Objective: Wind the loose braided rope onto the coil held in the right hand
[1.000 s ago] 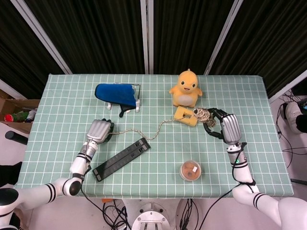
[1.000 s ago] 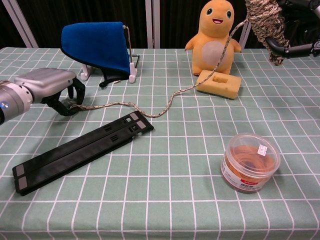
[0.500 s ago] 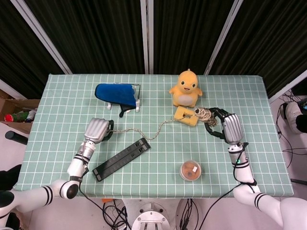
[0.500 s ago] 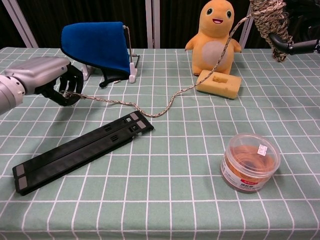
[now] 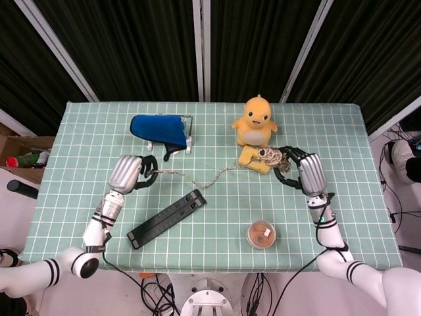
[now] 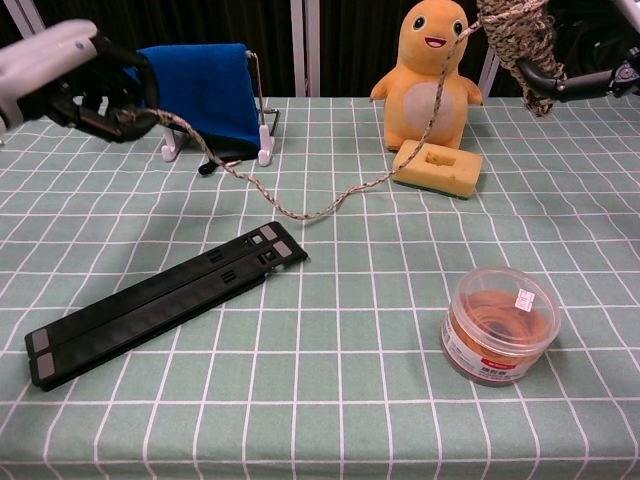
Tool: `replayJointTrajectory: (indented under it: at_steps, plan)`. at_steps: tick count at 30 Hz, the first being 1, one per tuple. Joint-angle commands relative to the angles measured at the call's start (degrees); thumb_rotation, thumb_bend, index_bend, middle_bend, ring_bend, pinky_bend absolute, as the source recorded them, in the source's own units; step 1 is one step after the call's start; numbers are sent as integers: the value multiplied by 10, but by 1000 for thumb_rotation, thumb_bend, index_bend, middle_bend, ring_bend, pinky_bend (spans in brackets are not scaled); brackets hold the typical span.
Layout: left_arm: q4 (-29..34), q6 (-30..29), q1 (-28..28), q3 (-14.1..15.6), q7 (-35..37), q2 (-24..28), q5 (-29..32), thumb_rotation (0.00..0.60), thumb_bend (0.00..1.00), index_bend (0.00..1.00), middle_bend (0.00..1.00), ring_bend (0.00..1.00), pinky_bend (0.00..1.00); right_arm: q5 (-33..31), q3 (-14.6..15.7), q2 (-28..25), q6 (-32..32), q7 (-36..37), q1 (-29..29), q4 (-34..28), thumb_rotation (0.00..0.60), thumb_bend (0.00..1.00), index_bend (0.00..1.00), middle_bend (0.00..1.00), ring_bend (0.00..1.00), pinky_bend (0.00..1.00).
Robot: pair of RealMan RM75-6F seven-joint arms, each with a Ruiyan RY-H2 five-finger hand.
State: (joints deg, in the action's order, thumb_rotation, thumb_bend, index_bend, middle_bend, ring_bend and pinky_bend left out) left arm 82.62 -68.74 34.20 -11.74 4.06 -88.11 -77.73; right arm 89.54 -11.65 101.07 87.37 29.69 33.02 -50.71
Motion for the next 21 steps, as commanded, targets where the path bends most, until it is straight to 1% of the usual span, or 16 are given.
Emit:
replayJointTrajectory:
  at_steps: [1,4,6,8,10,13,15,16,19,21]
  plan:
    - [83,-35,-16,-13,27,63,-35,600,484,775,755,687,854,-1,-12,4,-9,-6,17,-7,600,600,939,753,684,874]
    - [140,-41,-16,-17,10,110,-58,600,484,776,758,690,857,-7,-28,10,-24,-8,40,-11,600,606,939,753,684,875]
    - [183,-40,-13,-25,5,143,-67,600,484,776,758,691,857,-12,-38,14,-37,-9,56,-13,600,614,939,753,684,875]
    - [234,-37,-8,-40,-9,180,-73,600,485,776,758,690,857,-16,-48,17,-54,-17,76,-14,600,616,939,753,683,874]
    - [287,-26,1,-60,-20,214,-63,600,484,776,758,690,857,-20,-58,24,-68,-28,95,-14,600,616,939,753,684,875]
    - [358,21,26,-93,-33,269,-17,600,484,776,759,691,857,-31,-68,38,-93,-32,118,-16,600,617,939,752,684,875]
    - [391,55,46,-119,-30,302,25,600,484,776,760,692,858,-39,-71,51,-105,-30,128,-16,600,617,939,753,684,875]
    - [408,77,61,-136,-29,322,54,600,484,776,761,692,859,-42,-71,62,-110,-28,133,-13,600,617,939,753,683,875]
    - [437,121,102,-176,-29,359,126,600,484,776,762,693,860,-49,-73,92,-115,-17,144,6,600,620,939,753,684,875]
    - [445,145,135,-199,-36,374,176,600,484,776,764,694,860,-51,-73,111,-120,-6,153,21,600,621,941,753,683,874]
